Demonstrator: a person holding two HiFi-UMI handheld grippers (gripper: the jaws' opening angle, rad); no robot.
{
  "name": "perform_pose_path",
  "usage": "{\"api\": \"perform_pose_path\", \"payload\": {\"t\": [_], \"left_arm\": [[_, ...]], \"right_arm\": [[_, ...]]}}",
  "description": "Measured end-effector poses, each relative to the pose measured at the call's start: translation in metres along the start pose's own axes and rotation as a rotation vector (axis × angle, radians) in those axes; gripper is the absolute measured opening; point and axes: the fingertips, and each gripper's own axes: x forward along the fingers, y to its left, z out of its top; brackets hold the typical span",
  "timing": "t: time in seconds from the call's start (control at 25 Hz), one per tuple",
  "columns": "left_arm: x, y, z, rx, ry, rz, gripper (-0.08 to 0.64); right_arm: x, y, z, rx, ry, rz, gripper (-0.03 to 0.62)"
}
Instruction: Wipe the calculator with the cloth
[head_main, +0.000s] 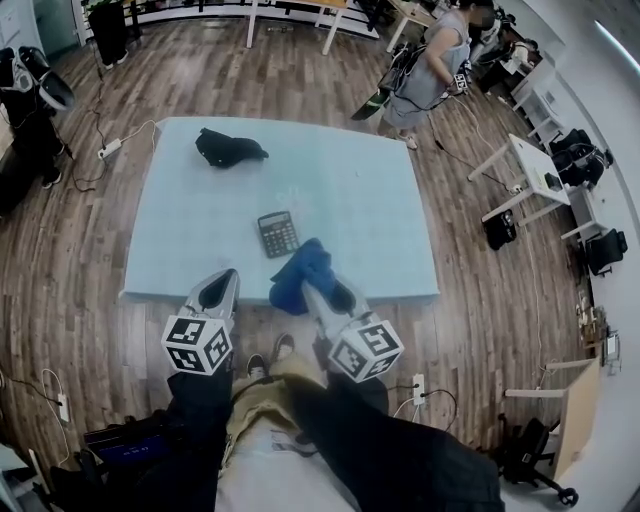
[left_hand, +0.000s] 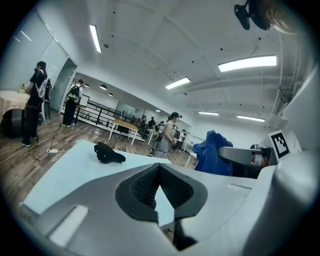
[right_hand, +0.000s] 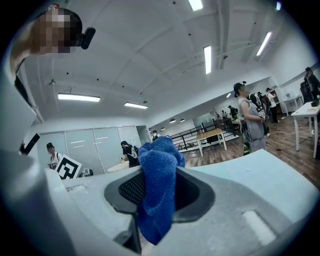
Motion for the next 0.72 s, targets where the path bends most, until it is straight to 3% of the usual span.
{"api": "perform_pose_path", "payload": {"t": [0.24,0.44,0.72], "left_arm": [[0.032,0.013,-0.004,-0.007,0.030,0.032,-0.002],[0.072,0.030,0.021,0.013,0.017,0.077,-0.002],[0.140,0.026,0.049,0.059,0.020,0.081,-0.002]], "right_arm": [[0.028,-0.035,-0.004,0.038,0.022,0.002,0.126],[0.068,-0.062,0.015,0.039,0.011,0.050,0.126],[0.109,-0.112,0.041,0.057,-0.009,0.089,0.126]]}}
